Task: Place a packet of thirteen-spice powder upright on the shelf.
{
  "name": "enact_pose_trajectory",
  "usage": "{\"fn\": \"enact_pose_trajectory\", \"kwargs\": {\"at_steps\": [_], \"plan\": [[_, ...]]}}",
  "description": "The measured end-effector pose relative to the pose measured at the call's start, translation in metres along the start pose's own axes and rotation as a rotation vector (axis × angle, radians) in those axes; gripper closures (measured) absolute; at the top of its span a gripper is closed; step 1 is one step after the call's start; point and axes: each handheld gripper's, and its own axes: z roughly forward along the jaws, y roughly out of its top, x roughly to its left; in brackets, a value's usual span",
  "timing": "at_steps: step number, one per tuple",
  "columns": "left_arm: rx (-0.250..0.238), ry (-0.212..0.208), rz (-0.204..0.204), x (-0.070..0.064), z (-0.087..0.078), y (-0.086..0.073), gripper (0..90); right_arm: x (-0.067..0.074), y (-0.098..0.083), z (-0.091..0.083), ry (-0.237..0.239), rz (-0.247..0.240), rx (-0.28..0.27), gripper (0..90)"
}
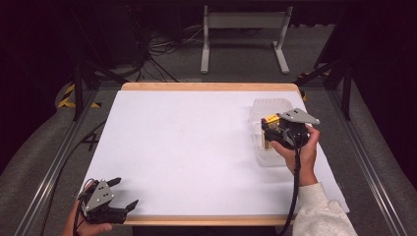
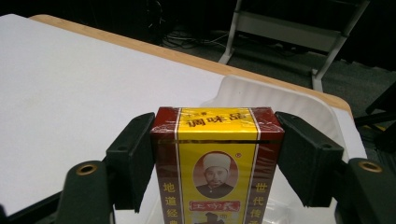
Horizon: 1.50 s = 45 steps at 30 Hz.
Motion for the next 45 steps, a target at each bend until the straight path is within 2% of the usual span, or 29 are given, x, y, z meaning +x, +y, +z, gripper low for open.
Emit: {"fn": "enact_pose_trajectory", "kwargs": {"at_steps": [20,26,34,45], "plan": [[-0.005,-0.008,0.002,0.001,0.002,0.001,9.0,-0.01,-0.018,0.005,-0.007,0.003,0.052,32.4],[-0.005,-0.012,0.006,0.001,0.003,0.002,9.0,-0.015,-0.025,0.004,-0.02,0.016,0.066,32.2],[-0.005,-0.015,0.012,0.001,0.004,0.003,9.0,-0.022,-0.03,-0.003,-0.009,0.038,0.062,31.8],[-0.007,-0.021,0.013,0.001,0.006,0.005,9.1,-0.023,-0.038,-0.006,-0.023,-0.014,0.088,27.8]]}}
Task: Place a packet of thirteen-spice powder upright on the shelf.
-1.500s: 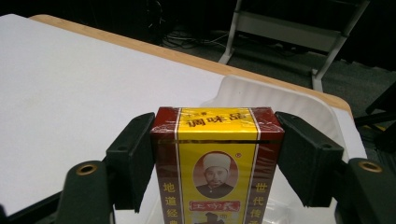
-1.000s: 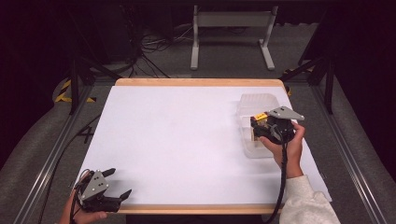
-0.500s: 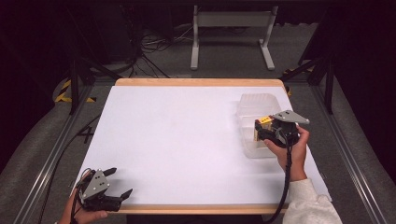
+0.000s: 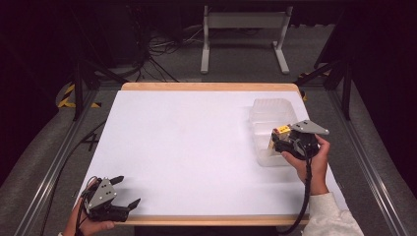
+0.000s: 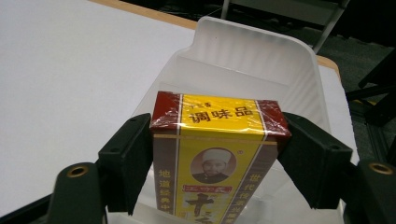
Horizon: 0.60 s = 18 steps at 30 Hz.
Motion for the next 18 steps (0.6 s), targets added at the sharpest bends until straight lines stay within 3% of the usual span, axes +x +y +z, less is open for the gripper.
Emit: {"fn": "enact_pose_trajectory", "kwargs": {"at_steps": [18], "plan": [[-0.005,-0.014,0.01,0.0015,0.0047,0.0043,9.1,-0.0027,-0.003,-0.0039,0.016,-0.012,0.018,16.6]]}}
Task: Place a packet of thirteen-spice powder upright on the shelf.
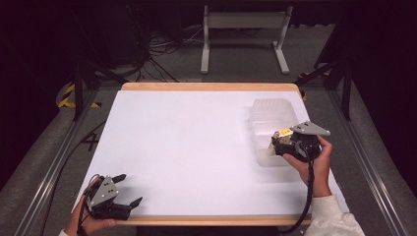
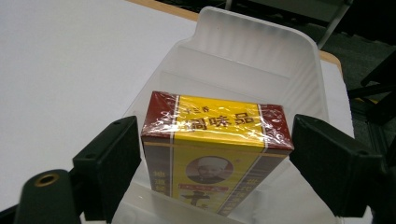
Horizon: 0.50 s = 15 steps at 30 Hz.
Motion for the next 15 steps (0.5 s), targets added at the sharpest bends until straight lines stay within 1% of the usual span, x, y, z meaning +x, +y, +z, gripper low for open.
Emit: {"fn": "enact_pose_trajectory", "kwargs": {"at_steps": [6,10,12,14,15], "plan": [[-0.003,-0.006,0.005,0.001,0.002,0.002,9.0,0.0,-0.001,-0.003,-0.001,-0.003,-0.002,15.0],[-0.01,-0.008,0.01,0.002,0.004,0.004,9.0,-0.002,-0.002,-0.007,-0.001,0.005,-0.005,14.4],[-0.016,-0.01,0.002,0.003,0.005,0.005,9.0,-0.002,-0.003,-0.008,-0.003,0.005,-0.008,14.3],[-0.021,-0.011,0.006,0.003,0.005,0.006,9.0,-0.002,-0.003,-0.01,0.001,0.008,-0.01,14.3],[-0.021,-0.013,0.012,0.004,0.006,0.008,9.0,-0.002,-0.005,-0.012,0.011,0.014,-0.015,14.1]]}}
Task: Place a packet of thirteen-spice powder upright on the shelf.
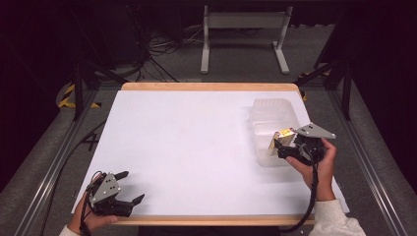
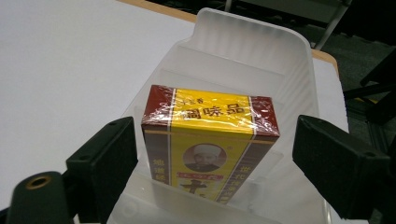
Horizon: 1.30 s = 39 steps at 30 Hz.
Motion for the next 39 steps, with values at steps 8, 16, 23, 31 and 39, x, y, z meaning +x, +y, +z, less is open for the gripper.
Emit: {"fn": "enact_pose_trajectory", "kwargs": {"at_steps": [8,16,23,31,39], "plan": [[0.001,-0.014,0.012,-0.001,0.005,0.004,9.1,0.008,-0.004,-0.008,0.025,-0.043,-0.004,14.0],[0.003,-0.016,0.012,0.0,0.006,0.005,9.0,0.011,-0.007,-0.017,0.04,-0.057,-0.003,14.5],[0.001,-0.02,0.014,-0.001,0.006,0.005,9.0,0.017,-0.012,-0.025,0.085,-0.084,-0.006,16.4],[0.006,-0.021,0.017,-0.001,0.007,0.005,9.0,0.028,-0.019,-0.029,0.116,-0.142,0.017,16.9],[0.006,-0.024,0.02,-0.001,0.008,0.005,9.0,0.033,-0.026,-0.032,0.135,-0.174,0.036,16.5]]}}
